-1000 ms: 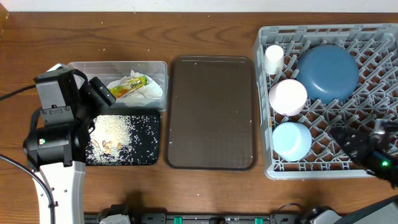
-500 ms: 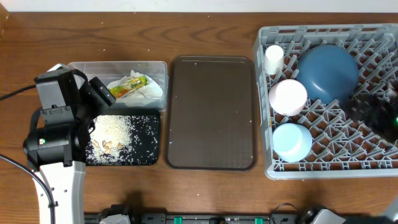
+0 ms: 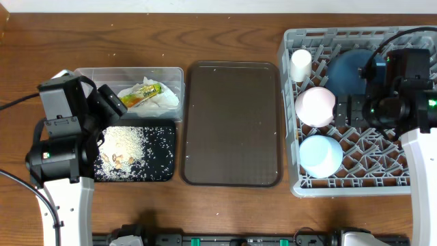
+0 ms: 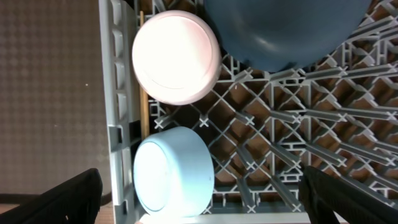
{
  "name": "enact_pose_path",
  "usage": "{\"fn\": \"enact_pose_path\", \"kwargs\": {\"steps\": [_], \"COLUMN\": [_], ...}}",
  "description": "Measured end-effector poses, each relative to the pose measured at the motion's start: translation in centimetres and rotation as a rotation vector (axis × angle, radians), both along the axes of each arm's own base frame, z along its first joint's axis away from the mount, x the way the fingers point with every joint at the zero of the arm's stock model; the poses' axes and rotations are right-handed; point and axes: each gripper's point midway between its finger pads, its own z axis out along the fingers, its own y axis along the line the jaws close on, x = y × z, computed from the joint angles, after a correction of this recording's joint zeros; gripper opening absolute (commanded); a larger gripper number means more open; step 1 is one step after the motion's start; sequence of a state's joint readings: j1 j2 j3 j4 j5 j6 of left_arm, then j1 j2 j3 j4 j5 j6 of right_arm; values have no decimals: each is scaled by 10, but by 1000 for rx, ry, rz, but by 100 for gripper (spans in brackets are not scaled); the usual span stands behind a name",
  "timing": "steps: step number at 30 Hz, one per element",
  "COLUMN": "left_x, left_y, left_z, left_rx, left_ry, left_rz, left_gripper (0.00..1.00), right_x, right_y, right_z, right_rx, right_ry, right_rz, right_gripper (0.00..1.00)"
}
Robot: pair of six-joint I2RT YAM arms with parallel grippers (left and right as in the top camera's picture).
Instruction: Sort waste into correct bins and load items into the dishwasher rack
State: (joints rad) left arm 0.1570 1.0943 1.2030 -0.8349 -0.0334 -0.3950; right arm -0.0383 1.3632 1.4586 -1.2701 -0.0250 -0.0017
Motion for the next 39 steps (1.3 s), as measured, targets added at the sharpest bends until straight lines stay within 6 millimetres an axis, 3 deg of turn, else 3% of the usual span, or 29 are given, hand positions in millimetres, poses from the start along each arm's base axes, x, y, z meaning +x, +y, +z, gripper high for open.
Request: {"fn": "enact_pose_path", "kwargs": {"steps": [22, 27, 29, 31, 33, 34, 36, 39], "left_x": [0, 0, 0, 0, 0, 0, 0, 0], "left_y": [0, 0, 0, 0, 0, 0, 0, 0], "left_z": [0, 0, 0, 0, 0, 0, 0, 0], "left_rx": [0, 0, 0, 0, 0, 0, 0, 0], "left_ry": [0, 0, 0, -1, 0, 0, 0, 0], "left_rz": [0, 0, 0, 0, 0, 0, 0, 0], "left_gripper": [88, 88, 88, 88, 88, 88, 88, 88], "right_x": [0, -7, -12, -12, -16, -20, -41, -100], "right_y": [-5, -5, -3, 1, 7, 11, 17, 25], "right_z": [0, 20, 46, 86, 139, 176, 235, 286], "right_rx": [-38, -41, -34, -18, 4, 14, 26, 24], "right_ry": [1, -75, -193, -379, -624, -793, -1086, -1447], "right_rz": [-16, -18, -15, -5, 15, 31, 63, 109], "right_gripper": [99, 99, 99, 99, 99, 99, 99, 99]}}
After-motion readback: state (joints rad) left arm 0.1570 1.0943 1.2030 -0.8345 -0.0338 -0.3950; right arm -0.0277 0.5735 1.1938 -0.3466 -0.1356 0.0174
